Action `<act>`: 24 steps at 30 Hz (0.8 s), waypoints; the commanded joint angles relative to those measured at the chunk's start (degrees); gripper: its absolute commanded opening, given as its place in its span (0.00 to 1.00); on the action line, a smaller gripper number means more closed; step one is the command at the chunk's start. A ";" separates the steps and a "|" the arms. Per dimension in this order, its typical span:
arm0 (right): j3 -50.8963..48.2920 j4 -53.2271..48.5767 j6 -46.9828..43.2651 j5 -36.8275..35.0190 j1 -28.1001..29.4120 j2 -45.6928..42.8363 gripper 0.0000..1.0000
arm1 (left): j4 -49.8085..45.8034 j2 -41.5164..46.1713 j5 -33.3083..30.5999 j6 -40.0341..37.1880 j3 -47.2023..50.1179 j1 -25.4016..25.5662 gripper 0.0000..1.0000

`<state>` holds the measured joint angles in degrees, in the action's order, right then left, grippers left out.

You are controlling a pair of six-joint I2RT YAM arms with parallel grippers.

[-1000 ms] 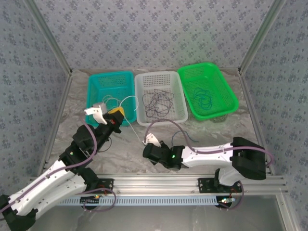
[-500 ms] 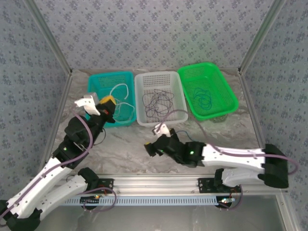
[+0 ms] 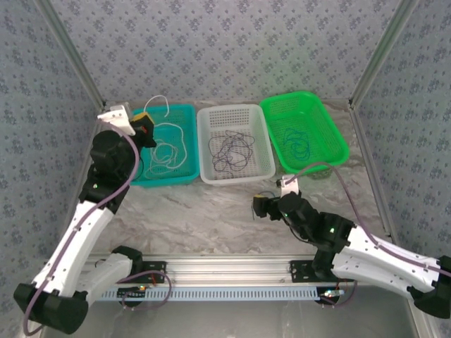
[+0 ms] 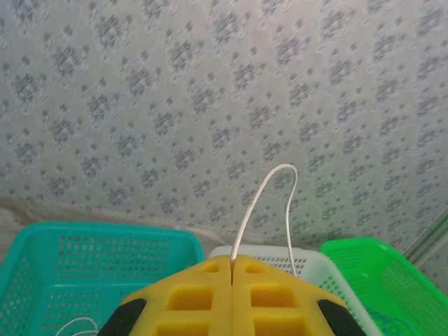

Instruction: Untangle the cables

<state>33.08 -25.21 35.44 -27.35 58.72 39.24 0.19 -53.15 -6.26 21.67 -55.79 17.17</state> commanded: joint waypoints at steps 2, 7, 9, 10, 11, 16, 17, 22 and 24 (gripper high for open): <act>-0.77 -8.97 6.15 1.80 -3.03 0.72 0.90 | 4.91 -2.51 5.43 1.95 0.15 -5.08 0.00; -1.18 -9.76 7.55 7.55 -8.48 4.32 0.81 | 7.83 -7.57 8.14 2.62 1.12 -8.85 0.00; -1.08 -8.71 7.32 9.70 -9.65 6.54 0.78 | 8.12 -10.25 9.81 3.65 1.21 -10.06 0.00; -0.96 -7.41 7.19 10.39 -9.90 7.58 0.78 | 8.30 -11.23 10.10 4.10 1.36 -10.36 0.00; -0.74 -6.88 7.14 11.01 -9.93 8.79 0.78 | 8.86 -12.32 10.53 4.61 1.82 -10.63 0.00; 0.64 -4.82 7.13 14.76 -10.00 15.38 0.77 | 10.21 -16.19 11.28 5.90 3.79 -11.06 0.00; 1.09 -4.50 7.15 15.59 -9.99 17.03 0.77 | 9.82 -16.97 11.05 6.01 3.85 -11.09 0.00; 2.62 -2.10 6.79 19.77 -9.86 23.69 0.74 | 7.81 -18.62 9.27 6.84 4.92 -11.19 0.33; 2.93 -0.47 6.92 21.69 -9.78 25.65 0.72 | 7.90 -18.17 9.08 7.20 5.91 -11.19 0.49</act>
<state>33.85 -28.12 41.58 -9.56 48.99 63.09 7.27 -72.03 3.27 27.70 -50.81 6.37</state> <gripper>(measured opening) 0.729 0.447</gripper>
